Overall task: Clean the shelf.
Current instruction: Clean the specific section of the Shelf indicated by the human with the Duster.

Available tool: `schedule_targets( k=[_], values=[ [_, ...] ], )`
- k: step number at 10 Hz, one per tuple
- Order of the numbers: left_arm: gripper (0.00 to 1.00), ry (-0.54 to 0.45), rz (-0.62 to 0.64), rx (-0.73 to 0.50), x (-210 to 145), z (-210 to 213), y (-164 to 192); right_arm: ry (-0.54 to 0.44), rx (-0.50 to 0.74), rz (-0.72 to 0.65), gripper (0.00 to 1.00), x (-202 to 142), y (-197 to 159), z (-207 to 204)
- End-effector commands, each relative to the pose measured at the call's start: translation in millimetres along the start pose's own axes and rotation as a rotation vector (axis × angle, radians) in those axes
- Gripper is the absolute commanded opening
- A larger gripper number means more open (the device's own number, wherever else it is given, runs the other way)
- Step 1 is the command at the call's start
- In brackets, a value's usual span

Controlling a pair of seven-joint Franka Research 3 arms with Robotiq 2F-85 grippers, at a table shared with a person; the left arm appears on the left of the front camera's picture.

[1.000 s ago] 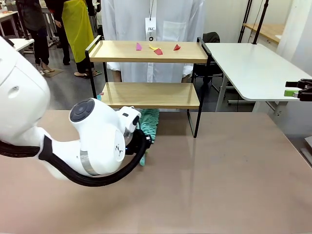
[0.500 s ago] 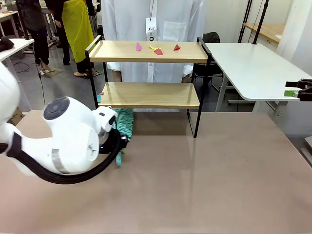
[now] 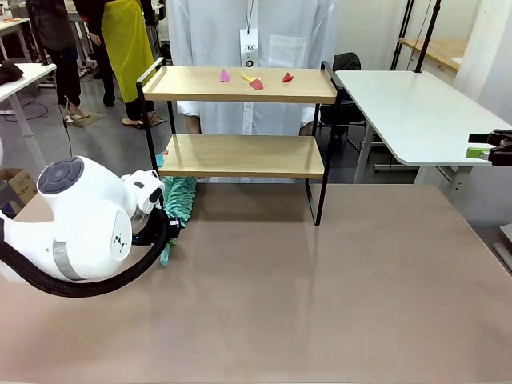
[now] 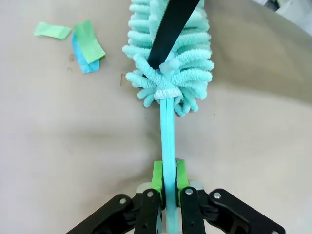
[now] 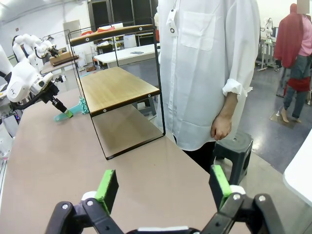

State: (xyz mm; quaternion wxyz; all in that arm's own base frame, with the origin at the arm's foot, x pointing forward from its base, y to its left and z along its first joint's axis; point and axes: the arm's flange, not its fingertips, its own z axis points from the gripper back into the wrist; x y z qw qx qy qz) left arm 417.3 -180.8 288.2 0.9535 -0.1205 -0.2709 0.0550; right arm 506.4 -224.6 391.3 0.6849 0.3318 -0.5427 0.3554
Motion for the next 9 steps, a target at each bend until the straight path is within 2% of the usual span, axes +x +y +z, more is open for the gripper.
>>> schedule_targets(
  k=[1,2,3,4,9],
  values=[
    [0.13,-0.102,-0.009,0.154,-2,74,-78,0.012,-0.008,-0.013,1.00,5,1,-2],
    [0.13,-0.138,-0.027,0.152,-5,84,-83,0.012,-0.008,-0.013,1.00,5,1,-2],
    [0.13,-0.133,-0.064,0.122,-9,93,-90,0.012,-0.008,-0.013,1.00,5,1,-2],
    [0.13,-0.078,-0.035,0.030,-13,4,-3,0.012,-0.008,-0.013,1.00,5,1,-2],
    [0.13,-0.071,-0.033,0.033,-15,8,-10,0.012,-0.008,-0.013,1.00,5,1,-2]
  ],
)
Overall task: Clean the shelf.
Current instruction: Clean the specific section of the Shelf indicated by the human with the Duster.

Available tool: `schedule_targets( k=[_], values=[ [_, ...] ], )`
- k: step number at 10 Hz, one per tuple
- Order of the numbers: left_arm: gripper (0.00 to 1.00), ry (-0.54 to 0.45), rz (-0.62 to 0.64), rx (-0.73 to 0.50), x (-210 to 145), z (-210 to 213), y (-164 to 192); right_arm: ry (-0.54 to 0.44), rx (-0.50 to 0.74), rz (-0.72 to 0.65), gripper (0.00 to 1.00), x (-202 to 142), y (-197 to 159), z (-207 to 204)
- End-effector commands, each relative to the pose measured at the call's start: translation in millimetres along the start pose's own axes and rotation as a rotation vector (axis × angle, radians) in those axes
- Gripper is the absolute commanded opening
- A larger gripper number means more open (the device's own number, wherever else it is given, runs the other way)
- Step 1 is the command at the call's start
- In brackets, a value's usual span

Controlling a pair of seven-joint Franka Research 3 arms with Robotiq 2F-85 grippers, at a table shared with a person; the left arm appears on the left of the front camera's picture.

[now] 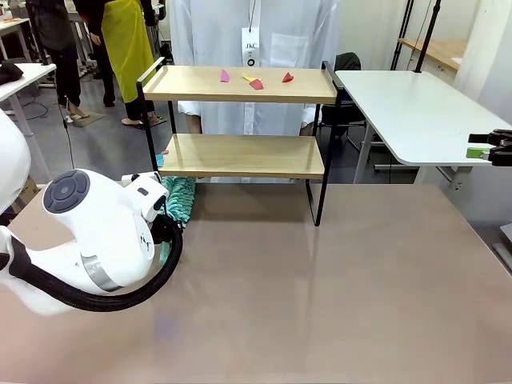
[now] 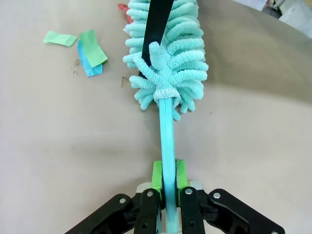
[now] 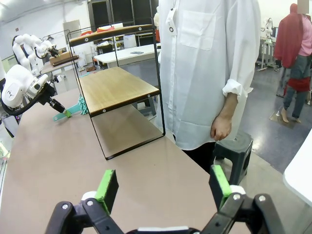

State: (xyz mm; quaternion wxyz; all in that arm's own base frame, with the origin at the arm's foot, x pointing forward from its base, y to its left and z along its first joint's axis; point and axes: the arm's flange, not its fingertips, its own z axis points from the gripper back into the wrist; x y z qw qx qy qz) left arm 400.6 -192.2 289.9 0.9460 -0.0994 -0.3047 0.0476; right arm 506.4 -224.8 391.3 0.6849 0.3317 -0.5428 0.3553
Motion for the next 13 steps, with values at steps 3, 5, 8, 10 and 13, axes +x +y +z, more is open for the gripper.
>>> schedule_targets(
  k=[3,5,8,10,13],
  values=[
    [0.13,-0.053,-0.073,0.019,12,31,6,0.012,-0.007,-0.013,1.00,5,1,-2],
    [0.13,-0.071,-0.158,0.069,16,43,6,0.012,-0.007,-0.013,1.00,5,1,-2],
    [0.13,-0.080,-0.279,0.089,18,60,7,0.012,-0.007,-0.013,1.00,5,1,-2],
    [0.13,-0.073,-0.358,0.093,20,75,11,0.012,-0.007,-0.013,1.00,5,1,-2],
    [0.13,-0.032,-0.470,0.048,21,93,15,0.012,-0.007,-0.013,1.00,5,1,-2]
  ],
)
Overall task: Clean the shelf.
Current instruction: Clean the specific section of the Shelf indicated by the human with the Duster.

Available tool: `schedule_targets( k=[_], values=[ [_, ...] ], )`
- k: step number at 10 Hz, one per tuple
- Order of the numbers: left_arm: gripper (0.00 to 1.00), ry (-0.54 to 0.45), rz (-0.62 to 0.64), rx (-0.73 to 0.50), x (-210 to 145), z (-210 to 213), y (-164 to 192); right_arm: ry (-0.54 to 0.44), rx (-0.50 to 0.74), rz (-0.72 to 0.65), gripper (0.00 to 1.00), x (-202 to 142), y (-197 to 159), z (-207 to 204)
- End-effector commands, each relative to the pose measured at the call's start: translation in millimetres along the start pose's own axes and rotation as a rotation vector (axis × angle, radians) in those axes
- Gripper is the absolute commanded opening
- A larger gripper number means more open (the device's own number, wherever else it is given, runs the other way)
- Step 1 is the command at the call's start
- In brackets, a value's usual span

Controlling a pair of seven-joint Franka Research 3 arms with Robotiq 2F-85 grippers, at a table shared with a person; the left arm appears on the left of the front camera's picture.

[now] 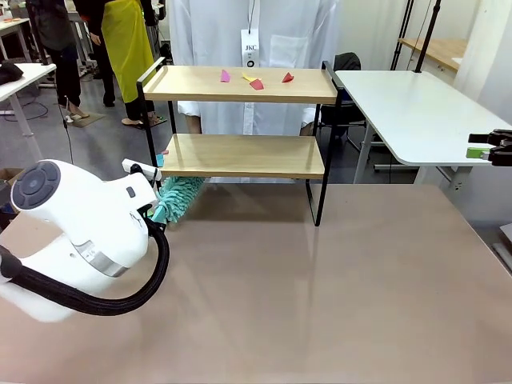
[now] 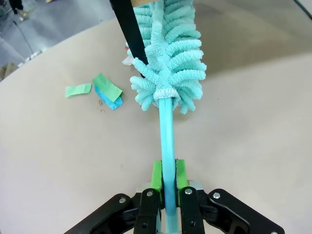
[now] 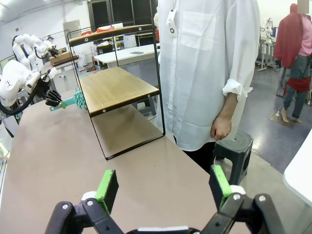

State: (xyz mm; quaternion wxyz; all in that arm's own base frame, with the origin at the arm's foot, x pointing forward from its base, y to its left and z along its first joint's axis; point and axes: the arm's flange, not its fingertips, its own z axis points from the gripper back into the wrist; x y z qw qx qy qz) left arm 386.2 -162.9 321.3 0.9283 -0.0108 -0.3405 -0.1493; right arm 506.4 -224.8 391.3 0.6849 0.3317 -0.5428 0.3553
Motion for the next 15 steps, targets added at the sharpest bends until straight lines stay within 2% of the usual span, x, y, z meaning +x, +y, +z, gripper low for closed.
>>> schedule_targets(
  k=[1,5,8,10,11,13,15],
  values=[
    [0.13,0.042,-0.077,-0.039,15,60,3,0.012,-0.007,-0.013,1.00,5,1,-2],
    [0.13,0.119,-0.221,-0.090,22,78,10,0.012,-0.007,-0.013,1.00,5,1,-2],
    [0.13,0.109,-0.315,-0.250,27,98,31,0.012,-0.007,-0.013,1.00,5,1,-2],
    [0.13,0.119,-0.373,-0.301,26,106,37,0.012,-0.007,-0.013,1.00,5,1,-2],
    [0.13,0.124,-0.433,-0.387,31,118,45,0.012,-0.007,-0.013,1.00,5,1,-2],
    [0.13,0.124,-0.435,-0.391,31,119,46,0.012,-0.007,-0.013,1.00,5,1,-2],
    [0.13,0.125,-0.472,-0.412,37,141,57,0.012,-0.007,-0.013,1.00,5,1,-2]
  ],
)
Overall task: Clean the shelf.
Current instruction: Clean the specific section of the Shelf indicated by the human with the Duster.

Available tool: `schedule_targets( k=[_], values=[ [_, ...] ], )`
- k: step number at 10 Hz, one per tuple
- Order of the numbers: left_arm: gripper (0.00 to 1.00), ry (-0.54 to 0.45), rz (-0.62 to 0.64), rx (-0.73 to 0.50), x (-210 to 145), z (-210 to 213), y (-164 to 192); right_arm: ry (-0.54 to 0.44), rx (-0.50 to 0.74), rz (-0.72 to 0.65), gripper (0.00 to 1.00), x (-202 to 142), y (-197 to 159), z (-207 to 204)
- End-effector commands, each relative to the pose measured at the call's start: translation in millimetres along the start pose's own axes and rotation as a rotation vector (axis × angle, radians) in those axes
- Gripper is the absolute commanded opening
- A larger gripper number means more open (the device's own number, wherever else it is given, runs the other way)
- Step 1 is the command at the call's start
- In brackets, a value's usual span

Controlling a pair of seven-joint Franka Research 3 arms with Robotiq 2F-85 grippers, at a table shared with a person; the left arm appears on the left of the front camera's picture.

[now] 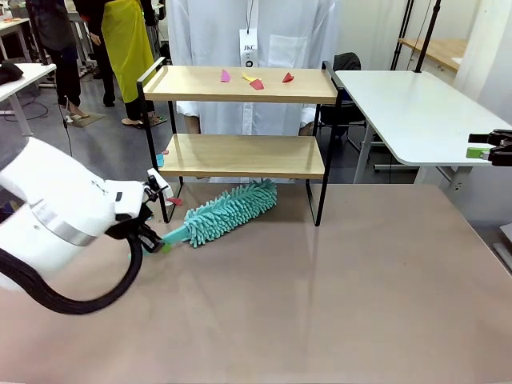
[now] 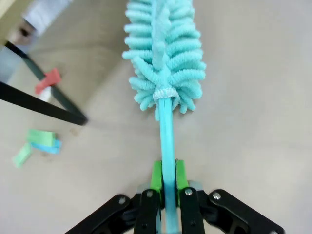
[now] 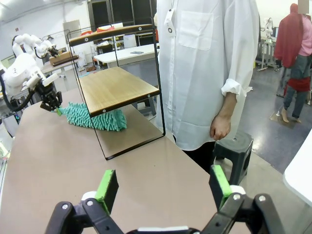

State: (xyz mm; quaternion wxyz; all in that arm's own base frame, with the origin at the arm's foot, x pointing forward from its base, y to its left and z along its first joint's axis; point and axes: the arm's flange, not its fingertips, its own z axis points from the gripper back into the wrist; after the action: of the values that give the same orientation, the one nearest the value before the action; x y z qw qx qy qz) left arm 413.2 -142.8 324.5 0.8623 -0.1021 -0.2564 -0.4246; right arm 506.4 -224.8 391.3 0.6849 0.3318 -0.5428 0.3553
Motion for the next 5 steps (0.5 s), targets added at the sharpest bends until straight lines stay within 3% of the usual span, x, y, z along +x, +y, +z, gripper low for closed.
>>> schedule_targets(
  k=[1,5],
  values=[
    [0.13,0.031,-0.003,-0.059,7,166,-25,0.012,-0.007,-0.013,1.00,5,1,-2],
    [0.13,0.128,-0.085,-0.167,16,207,-44,0.012,-0.007,-0.013,1.00,5,1,-2]
  ],
)
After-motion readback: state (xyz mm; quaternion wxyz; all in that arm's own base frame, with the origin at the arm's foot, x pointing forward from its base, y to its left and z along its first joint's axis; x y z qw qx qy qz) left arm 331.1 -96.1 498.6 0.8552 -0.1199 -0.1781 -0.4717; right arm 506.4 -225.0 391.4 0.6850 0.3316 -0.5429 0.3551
